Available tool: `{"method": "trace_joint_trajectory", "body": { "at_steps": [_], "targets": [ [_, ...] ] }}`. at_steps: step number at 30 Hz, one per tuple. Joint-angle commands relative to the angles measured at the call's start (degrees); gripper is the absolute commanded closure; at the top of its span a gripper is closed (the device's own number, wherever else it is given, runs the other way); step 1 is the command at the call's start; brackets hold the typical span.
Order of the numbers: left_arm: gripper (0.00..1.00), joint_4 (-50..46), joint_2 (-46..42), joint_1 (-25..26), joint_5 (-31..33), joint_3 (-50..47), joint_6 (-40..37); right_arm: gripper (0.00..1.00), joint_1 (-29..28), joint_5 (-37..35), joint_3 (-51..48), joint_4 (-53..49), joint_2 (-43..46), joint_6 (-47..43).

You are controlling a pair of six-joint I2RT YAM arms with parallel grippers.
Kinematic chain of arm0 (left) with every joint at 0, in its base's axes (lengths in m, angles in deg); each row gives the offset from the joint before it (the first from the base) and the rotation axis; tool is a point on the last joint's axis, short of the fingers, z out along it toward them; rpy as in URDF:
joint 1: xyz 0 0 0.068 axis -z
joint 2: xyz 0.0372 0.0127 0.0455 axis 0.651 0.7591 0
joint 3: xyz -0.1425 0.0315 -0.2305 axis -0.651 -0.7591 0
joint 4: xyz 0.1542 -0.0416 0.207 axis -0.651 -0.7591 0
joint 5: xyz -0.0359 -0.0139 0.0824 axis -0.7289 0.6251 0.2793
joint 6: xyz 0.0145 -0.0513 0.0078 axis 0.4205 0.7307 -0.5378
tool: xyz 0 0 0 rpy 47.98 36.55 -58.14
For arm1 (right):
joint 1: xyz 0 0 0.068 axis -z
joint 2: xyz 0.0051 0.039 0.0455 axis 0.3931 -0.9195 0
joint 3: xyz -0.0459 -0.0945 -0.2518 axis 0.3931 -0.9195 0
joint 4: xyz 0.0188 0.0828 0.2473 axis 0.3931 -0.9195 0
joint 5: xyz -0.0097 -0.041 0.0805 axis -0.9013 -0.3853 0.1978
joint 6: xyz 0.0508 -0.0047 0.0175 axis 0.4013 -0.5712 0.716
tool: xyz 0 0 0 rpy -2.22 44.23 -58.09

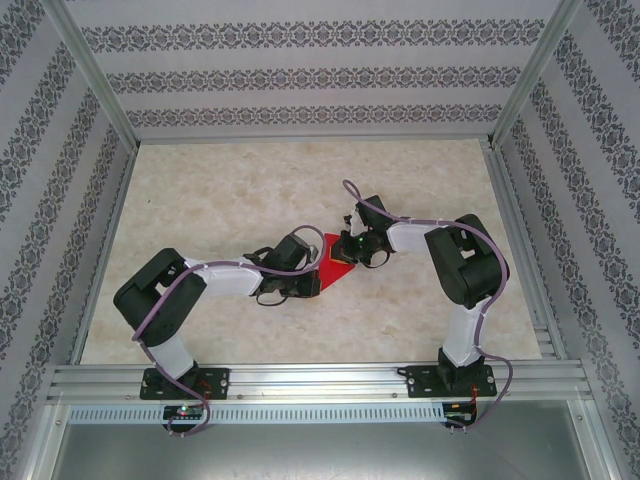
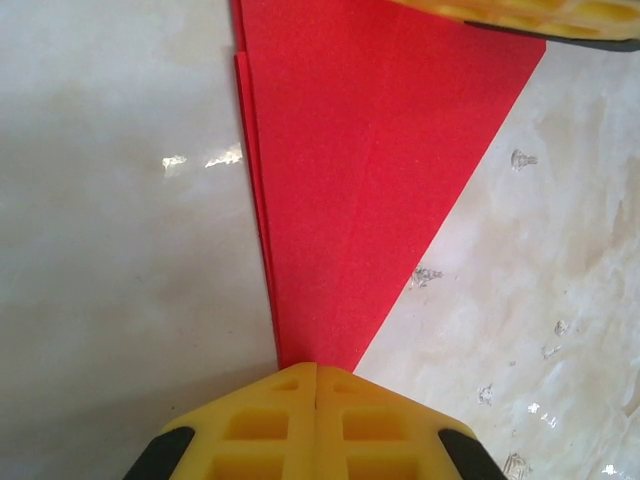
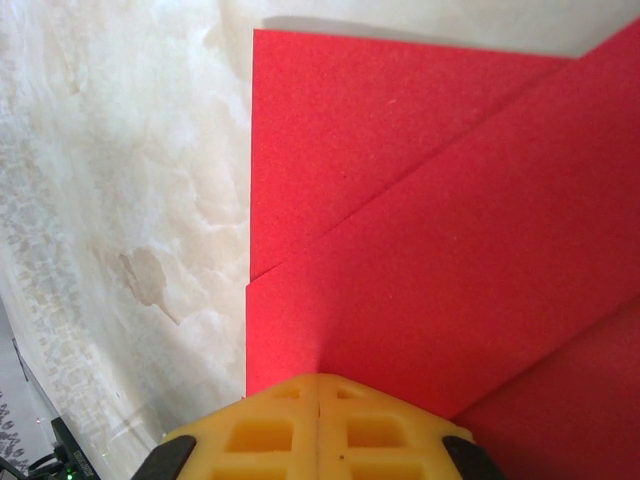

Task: Fold a paper plane with a square sheet of paper (pick it up from the middle)
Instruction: Fourth fold the wing at the center of the table.

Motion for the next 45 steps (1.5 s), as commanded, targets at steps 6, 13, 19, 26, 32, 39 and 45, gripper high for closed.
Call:
{"method": "trace_joint_trajectory", "body": {
  "at_steps": [6,13,19,26,32,39,45],
  "targets": [
    [0.96,-14.67,-0.51,3.21,-1.34,-3.4,-1.12,0.99,1.42,-9.13,-1.53,-4.83,-4.02,-0.65],
    [0.97,-16.09,-2.8,3.26,1.03,-2.54,-0.79,0.99,1.42,-9.1,-1.77,-4.9,-4.06,-0.69],
    [0.97,-14.34,-10.44,3.17,5.97,0.79,-1.43,0.99,1.41,-8.88,-1.73,-4.35,-4.13,-0.55],
    [0.97,-6.59,-8.45,2.08,8.65,5.18,-1.31,0.99,1.42,-8.45,-1.68,-4.12,-4.81,-0.49],
    [0.99,-2.22,1.23,1.02,5.76,11.24,-1.49,0.99,1.42,-7.97,-1.57,-3.95,-5.03,-0.23],
    [1.0,0.24,7.52,-0.2,4.97,12.47,-1.4,0.99,1.4,-7.46,-1.48,-3.93,-5.16,-0.27],
    [1.0,-0.74,7.31,-0.23,5.18,8.8,-1.16,0.99,1.49,-7.38,-1.42,-4.08,-5.58,-0.48]
  ]
}}
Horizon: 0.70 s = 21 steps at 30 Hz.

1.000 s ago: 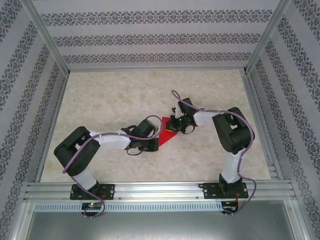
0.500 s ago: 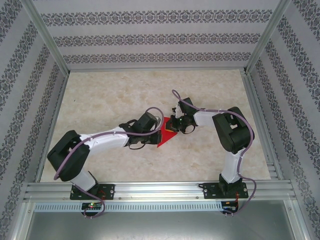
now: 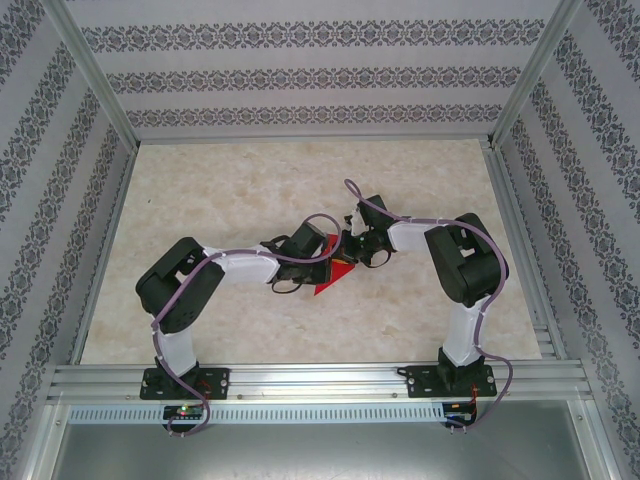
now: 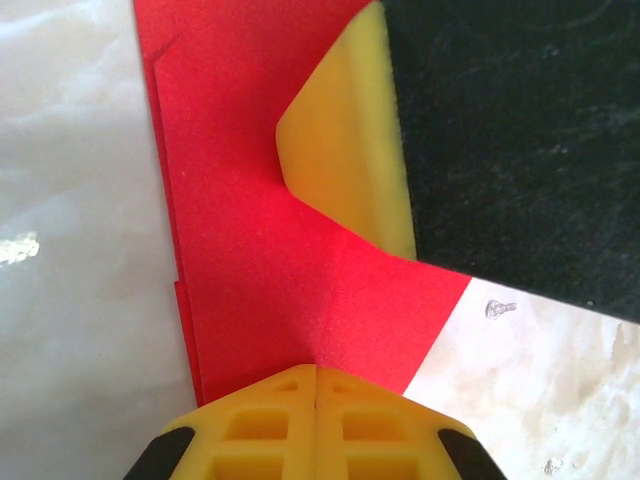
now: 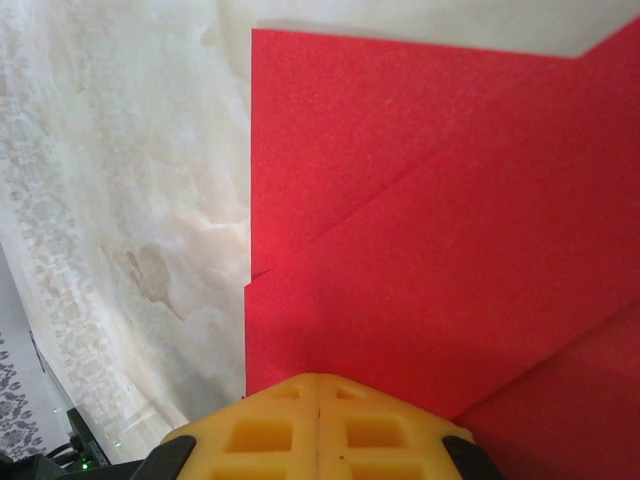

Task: Fold a paper plane with a square sheet of paper (pick it up from the middle)
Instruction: Fourth fold the wing at the center of the table.

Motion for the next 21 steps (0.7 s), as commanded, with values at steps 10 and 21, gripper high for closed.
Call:
{"method": "trace_joint_trajectory", "body": {
  "at_steps": [10,21],
  "targets": [
    [1.0,-2.86,-6.6,0.15,-6.03,-10.79,-1.28,0.99,0.84,-9.97,-1.58,-4.65,-5.14,-0.57],
    [1.0,-3.93,-14.33,0.58,-3.69,-10.92,-2.18,0.99,0.8,-10.24,-1.45,-4.92,-4.84,-0.57]
  ]
}}
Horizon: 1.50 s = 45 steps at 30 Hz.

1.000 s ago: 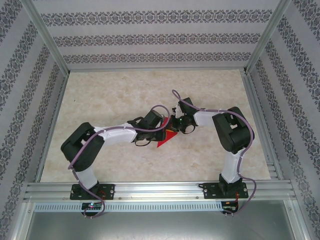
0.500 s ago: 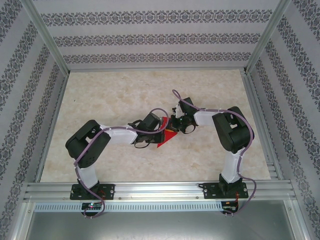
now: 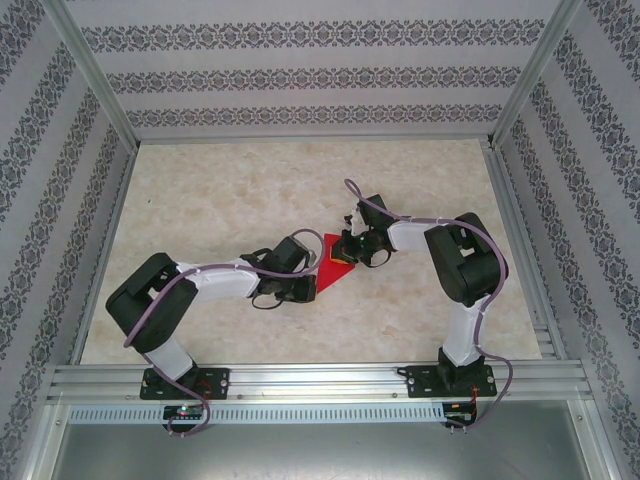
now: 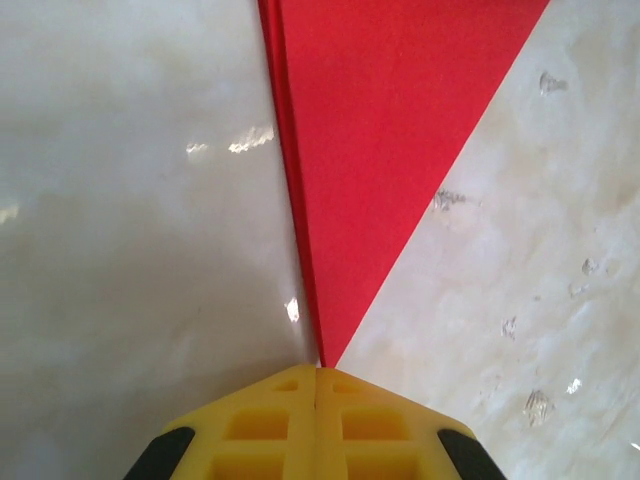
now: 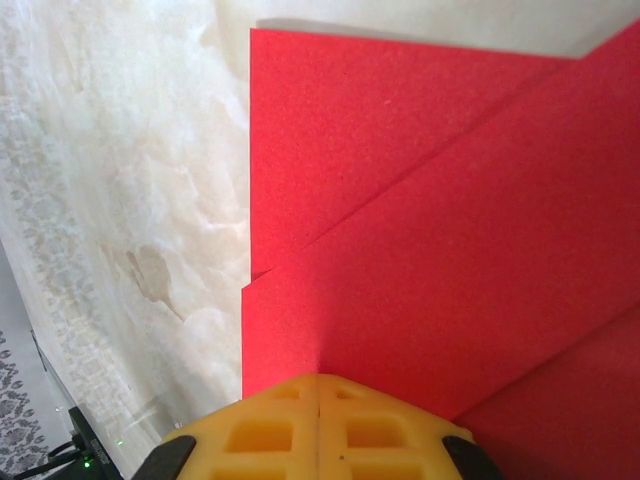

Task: Fold a paper plane with a square sheet of paper (pick it up from the middle)
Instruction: Fourth fold the wing at the center of the table.

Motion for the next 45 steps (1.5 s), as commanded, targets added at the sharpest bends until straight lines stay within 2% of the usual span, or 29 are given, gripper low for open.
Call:
{"method": "trace_joint_trajectory", "body": {
  "at_steps": [1,4,8,14,24,34,38,45],
  "targets": [
    [1.0,2.13,-4.06,0.42,1.88,0.0,0.17,0.99,0.76,-10.39,-1.6,-4.64,-4.6,-0.52],
    [1.0,7.76,-5.93,0.46,4.75,0.15,1.2,0.99,0.74,-10.34,-1.22,-4.77,-4.68,-0.44],
    [1.0,11.56,-4.21,0.42,7.06,0.14,2.52,0.99,0.56,-10.07,-0.73,-4.94,-4.43,-0.49],
    [1.0,15.62,1.18,0.44,5.75,0.11,4.91,0.99,0.45,-8.27,-0.25,-3.43,-4.18,-0.09],
    [1.0,16.25,5.4,0.42,3.4,-1.82,6.38,0.98,0.23,-6.09,0.84,-1.74,-1.57,0.74],
    [1.0,11.72,5.84,0.47,5.09,-3.02,6.04,0.96,-1.04,-1.07,-2.2,6.63,4.92,-0.46],
    [1.0,11.94,6.25,0.42,5.13,-2.94,6.23,0.96,-3.08,-1.29,-4.55,6.77,7.43,-0.59],
    [1.0,11.68,5.94,0.43,5.49,-2.88,6.15,0.96,-5.37,-2.87,-6.86,6.16,6.17,0.79]
  ]
}}
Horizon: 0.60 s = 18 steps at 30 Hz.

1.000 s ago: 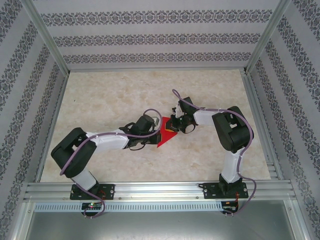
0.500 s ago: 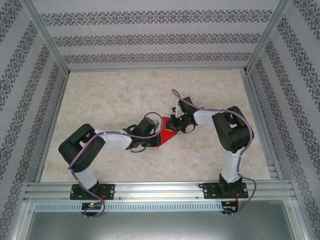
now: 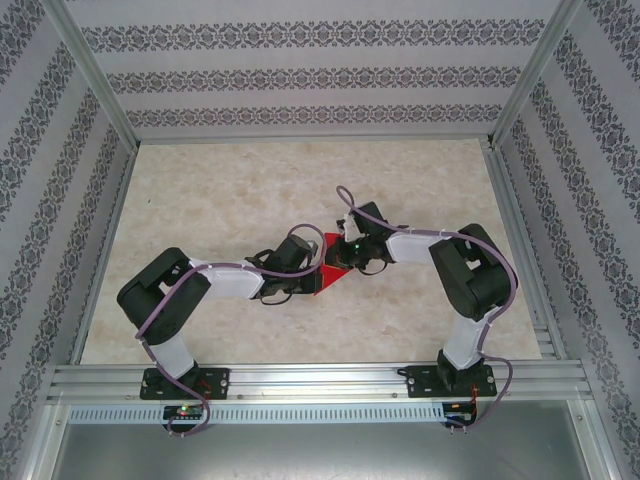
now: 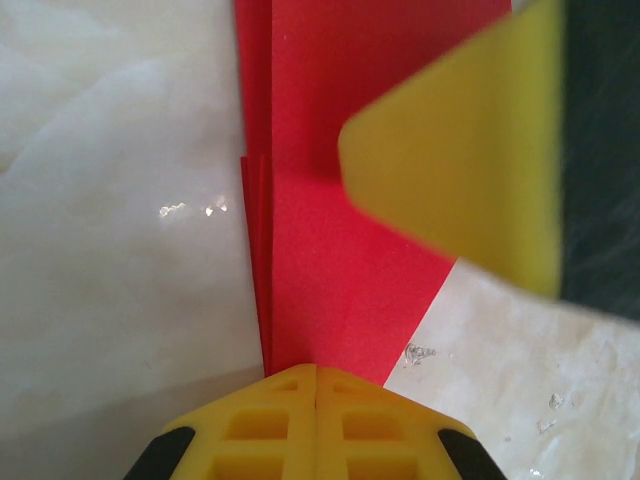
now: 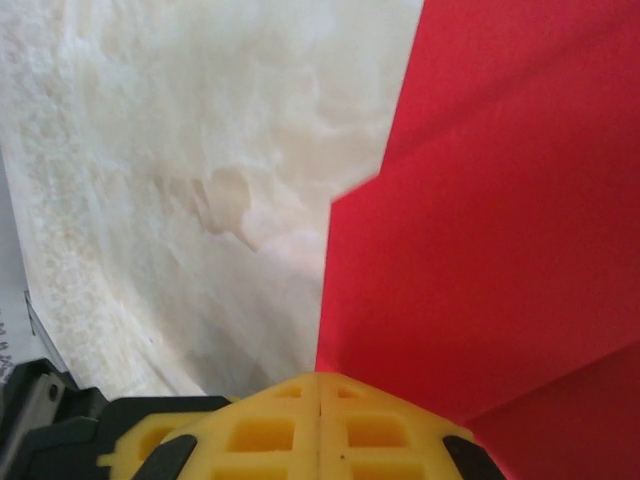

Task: Fold a paper plane with a square sheet of paper (pick it up from the middle)
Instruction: Fourth fold the wing at the center of the table.

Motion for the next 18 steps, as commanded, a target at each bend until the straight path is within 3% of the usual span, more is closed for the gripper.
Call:
{"method": "trace_joint_trajectory", "body": {
  "at_steps": [1,18],
  "targets": [
    [1.0,-2.68,1.33,0.45,1.23,-1.75,0.73,0.96,-0.49,-1.32,-1.23,1.25,-0.68,0.71],
    [1.0,-3.71,1.77,0.42,1.32,-2.01,1.21,0.96,-1.29,4.35,-1.55,3.33,-2.46,-1.47]
  ]
}}
